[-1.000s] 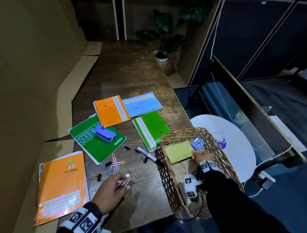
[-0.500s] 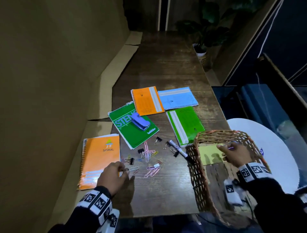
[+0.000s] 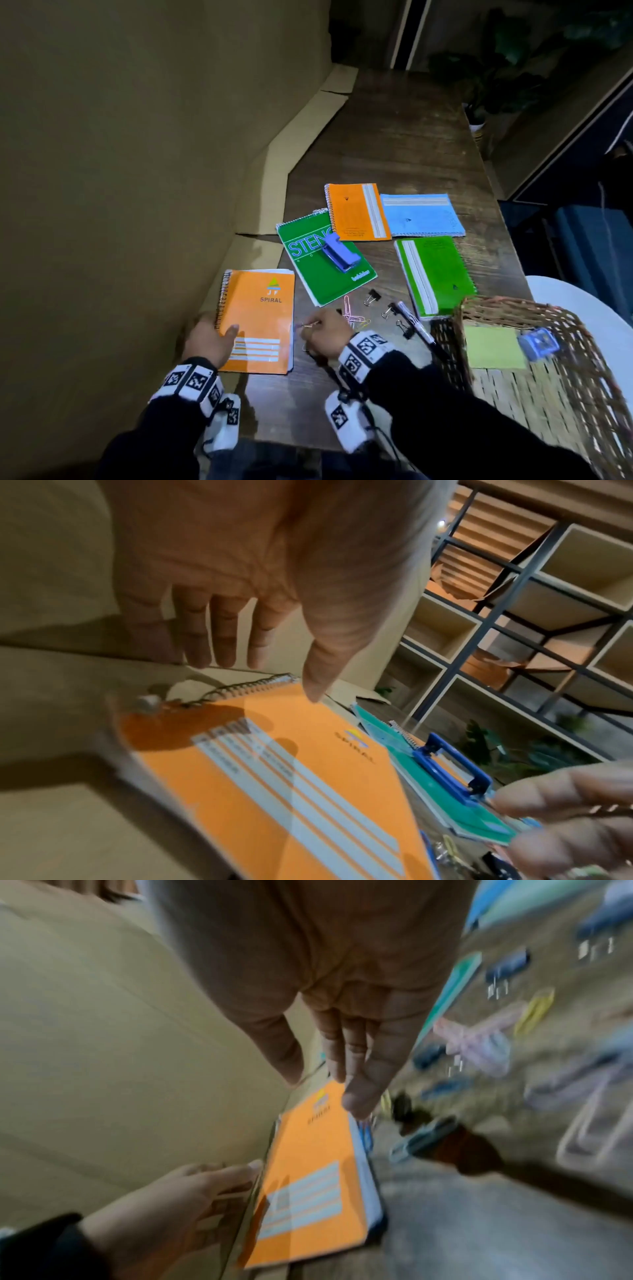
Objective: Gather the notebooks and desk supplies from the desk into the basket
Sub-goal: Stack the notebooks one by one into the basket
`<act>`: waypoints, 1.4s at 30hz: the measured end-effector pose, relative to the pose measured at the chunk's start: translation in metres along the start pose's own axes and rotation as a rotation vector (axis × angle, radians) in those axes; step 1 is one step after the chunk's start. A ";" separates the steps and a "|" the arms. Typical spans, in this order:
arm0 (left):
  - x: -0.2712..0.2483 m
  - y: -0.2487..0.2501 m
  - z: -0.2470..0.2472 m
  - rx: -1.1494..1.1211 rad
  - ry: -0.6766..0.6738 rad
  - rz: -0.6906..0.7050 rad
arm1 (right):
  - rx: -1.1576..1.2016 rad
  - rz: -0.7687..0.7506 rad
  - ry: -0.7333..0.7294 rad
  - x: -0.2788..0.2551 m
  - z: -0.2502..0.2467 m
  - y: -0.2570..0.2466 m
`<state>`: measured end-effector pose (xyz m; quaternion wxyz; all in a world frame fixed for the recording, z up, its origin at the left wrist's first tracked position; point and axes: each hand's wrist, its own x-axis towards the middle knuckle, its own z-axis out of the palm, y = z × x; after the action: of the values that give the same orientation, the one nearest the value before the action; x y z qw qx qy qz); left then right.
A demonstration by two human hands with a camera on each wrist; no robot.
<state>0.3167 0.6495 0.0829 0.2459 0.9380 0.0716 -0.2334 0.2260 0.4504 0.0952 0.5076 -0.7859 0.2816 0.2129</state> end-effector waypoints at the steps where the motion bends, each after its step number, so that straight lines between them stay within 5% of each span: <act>1: 0.000 -0.005 0.002 0.007 -0.021 -0.017 | -0.075 0.031 -0.012 0.006 0.014 0.000; 5: -0.001 -0.025 0.011 0.006 -0.009 -0.029 | -0.299 0.092 0.023 0.017 0.050 -0.002; 9: -0.007 -0.019 0.009 -0.164 -0.005 -0.022 | -0.188 0.090 0.059 0.022 0.049 0.007; 16: -0.043 0.012 -0.031 -0.429 -0.003 0.273 | 0.201 0.101 -0.084 0.017 0.046 0.008; 21: -0.088 0.075 -0.067 -0.562 -0.086 0.586 | 0.672 -0.057 -0.146 -0.015 -0.021 -0.003; 25: -0.113 0.127 -0.064 -0.622 -0.293 0.755 | 0.892 -0.233 -0.017 -0.065 -0.093 0.008; 31: -0.151 0.208 -0.004 -0.448 -0.601 1.004 | 0.917 -0.240 0.411 -0.162 -0.169 0.077; 37: -0.185 0.280 0.101 -0.012 -0.654 1.240 | 1.100 -0.010 0.797 -0.231 -0.162 0.167; 42: -0.216 0.314 0.191 0.643 -0.587 1.349 | 1.063 0.316 0.971 -0.244 -0.141 0.213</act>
<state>0.1273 0.2773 0.1725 0.0605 0.7044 -0.6490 -0.2811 -0.0904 0.3067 0.1579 0.6015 -0.3898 0.6495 -0.2536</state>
